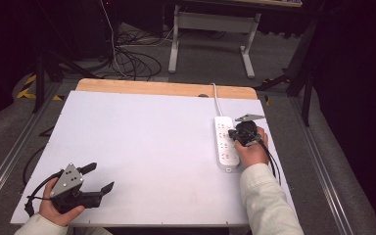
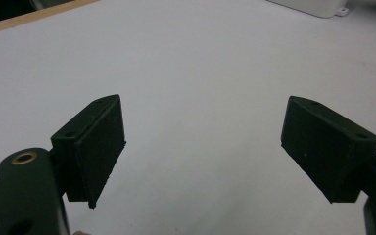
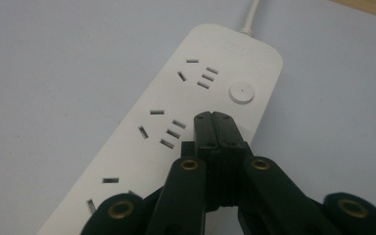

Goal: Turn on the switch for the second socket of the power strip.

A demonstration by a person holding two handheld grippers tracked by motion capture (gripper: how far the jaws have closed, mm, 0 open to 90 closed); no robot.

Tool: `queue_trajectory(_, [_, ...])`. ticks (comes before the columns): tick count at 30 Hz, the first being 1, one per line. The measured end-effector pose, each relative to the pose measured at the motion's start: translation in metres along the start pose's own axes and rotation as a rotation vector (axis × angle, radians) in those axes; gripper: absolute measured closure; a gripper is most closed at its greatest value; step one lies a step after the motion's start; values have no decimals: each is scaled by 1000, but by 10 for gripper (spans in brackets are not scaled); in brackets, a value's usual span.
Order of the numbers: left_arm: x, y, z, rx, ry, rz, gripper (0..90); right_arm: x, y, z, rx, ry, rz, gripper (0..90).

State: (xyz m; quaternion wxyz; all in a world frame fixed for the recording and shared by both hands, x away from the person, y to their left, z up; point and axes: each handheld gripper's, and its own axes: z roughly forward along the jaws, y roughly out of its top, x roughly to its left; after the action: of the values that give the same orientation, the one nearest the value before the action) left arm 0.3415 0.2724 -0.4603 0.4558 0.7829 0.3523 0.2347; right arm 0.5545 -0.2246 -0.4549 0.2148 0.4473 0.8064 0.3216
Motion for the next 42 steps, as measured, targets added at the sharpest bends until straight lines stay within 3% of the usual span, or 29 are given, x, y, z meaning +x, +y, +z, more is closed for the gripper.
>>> queue_trajectory(6, [0, 0, -1, 1, -1, 0, 172, 3, 1, 0, 12, -20, -1, 900])
queue_trajectory(15, [0, 0, 0, 0, -4, -4, 172, 0, 1, 1, 16, -1, 31, 900])
queue_trajectory(25, [0, 0, 0, 0, -2, -1, 172, 1, 1, 1, 15, -6, 25, 900])
queue_trajectory(34, [1, 0, 1, 3, -4, -5, 172, 4, 4, -6, -32, -5, 9, 900])
queue_trajectory(42, [1, 0, 0, 1, -2, 0, 172, 3, 9, -22, -79, -6, 12, 900])
